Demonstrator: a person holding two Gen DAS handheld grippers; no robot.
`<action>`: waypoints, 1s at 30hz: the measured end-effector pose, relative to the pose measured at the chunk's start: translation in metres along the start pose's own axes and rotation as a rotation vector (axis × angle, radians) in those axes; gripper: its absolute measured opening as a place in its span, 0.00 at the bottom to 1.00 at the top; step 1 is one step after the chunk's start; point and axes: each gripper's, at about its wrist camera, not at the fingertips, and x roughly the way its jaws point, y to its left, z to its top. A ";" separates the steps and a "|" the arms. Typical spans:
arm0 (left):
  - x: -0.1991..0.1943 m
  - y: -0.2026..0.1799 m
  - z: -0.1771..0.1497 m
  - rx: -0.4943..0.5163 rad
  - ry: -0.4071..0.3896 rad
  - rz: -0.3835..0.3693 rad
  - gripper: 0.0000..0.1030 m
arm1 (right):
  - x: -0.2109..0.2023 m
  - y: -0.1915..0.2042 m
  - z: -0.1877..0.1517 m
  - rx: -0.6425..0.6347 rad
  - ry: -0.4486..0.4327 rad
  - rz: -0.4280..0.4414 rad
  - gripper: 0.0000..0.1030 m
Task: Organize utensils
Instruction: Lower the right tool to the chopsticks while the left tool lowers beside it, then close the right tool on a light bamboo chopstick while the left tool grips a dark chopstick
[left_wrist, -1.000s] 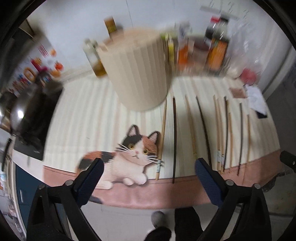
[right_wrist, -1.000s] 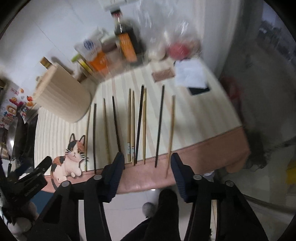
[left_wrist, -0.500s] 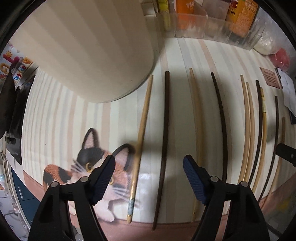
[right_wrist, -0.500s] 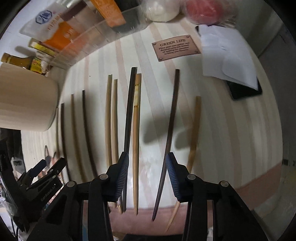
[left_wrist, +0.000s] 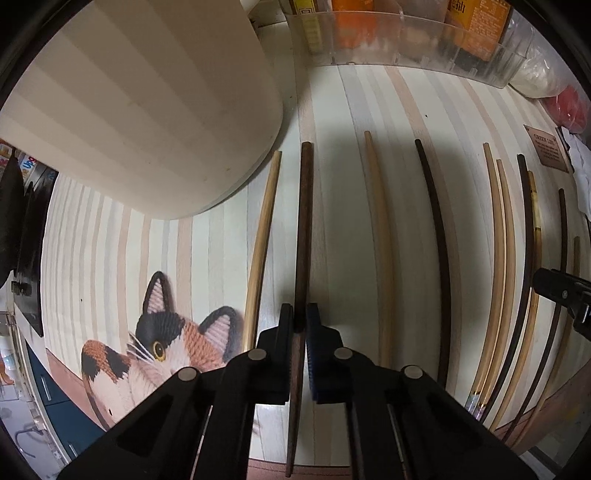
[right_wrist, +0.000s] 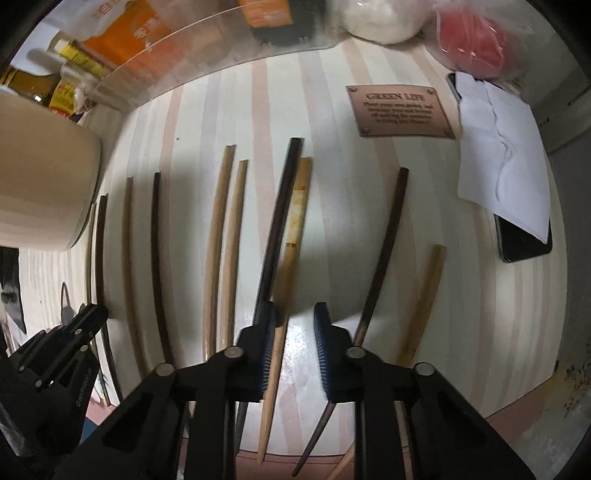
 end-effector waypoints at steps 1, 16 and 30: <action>0.002 -0.003 0.000 -0.006 0.001 -0.002 0.04 | 0.001 0.004 0.000 -0.004 0.005 -0.007 0.08; 0.010 0.002 -0.064 -0.112 0.116 -0.088 0.05 | 0.007 0.011 -0.025 -0.077 0.168 0.040 0.08; 0.024 0.010 0.001 -0.073 0.102 -0.072 0.05 | 0.004 0.022 -0.004 -0.043 0.201 -0.061 0.10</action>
